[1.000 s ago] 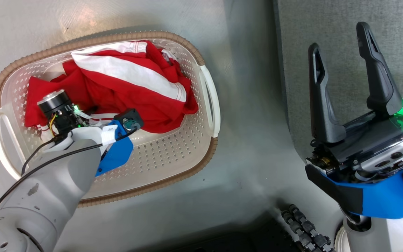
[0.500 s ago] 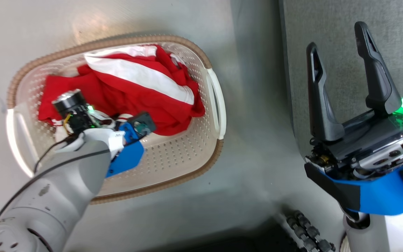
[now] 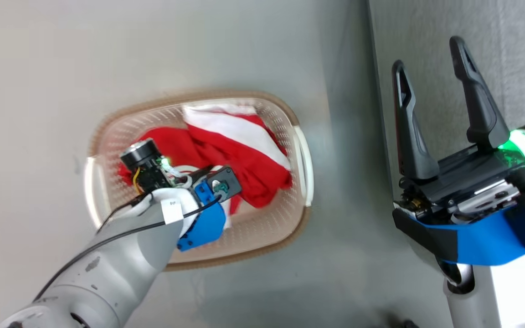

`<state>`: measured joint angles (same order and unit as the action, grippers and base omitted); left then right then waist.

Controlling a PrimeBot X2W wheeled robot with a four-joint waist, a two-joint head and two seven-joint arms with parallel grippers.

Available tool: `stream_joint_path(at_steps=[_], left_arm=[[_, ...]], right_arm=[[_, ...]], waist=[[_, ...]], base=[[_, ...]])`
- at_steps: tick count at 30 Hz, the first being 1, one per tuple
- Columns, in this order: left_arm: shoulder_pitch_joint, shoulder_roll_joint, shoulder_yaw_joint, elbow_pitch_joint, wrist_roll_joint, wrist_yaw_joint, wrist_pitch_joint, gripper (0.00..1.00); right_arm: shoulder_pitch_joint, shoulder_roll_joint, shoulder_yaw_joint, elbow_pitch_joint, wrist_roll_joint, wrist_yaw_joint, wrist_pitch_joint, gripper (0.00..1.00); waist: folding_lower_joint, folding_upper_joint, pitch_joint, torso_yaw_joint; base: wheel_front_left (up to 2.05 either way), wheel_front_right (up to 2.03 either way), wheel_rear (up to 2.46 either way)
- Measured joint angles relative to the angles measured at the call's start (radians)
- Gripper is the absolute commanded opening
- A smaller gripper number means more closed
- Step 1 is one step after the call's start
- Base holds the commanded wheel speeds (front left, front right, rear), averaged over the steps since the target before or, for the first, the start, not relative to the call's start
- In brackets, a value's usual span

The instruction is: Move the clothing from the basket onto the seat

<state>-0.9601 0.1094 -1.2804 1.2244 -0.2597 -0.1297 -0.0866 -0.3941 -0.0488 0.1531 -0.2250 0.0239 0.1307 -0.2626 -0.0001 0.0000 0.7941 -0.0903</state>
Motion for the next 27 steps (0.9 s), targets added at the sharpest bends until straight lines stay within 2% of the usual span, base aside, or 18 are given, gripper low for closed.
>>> stream_joint_path(at_steps=[11,19,27], left_arm=[[0.065,-0.033,0.002,-0.037,-0.140,0.000,-0.125,0.00],[0.109,-0.047,0.071,-0.081,-0.218,0.007,-0.173,0.00],[0.180,0.006,0.206,-0.310,-0.223,0.056,-0.175,0.00]], right_arm=[[0.064,0.000,-0.020,0.058,-0.024,0.000,0.000,1.00],[0.115,0.000,-0.027,0.099,-0.030,0.000,0.000,1.00],[0.160,0.000,-0.024,0.119,-0.017,0.000,0.000,1.00]], waist=[[-0.0002,0.0000,-0.209,0.084],[-0.0002,0.0000,-0.340,0.133],[-0.0001,0.0000,-0.441,0.137]], base=[[0.00,0.00,0.00],[0.00,0.00,0.00],[0.00,0.00,0.00]])
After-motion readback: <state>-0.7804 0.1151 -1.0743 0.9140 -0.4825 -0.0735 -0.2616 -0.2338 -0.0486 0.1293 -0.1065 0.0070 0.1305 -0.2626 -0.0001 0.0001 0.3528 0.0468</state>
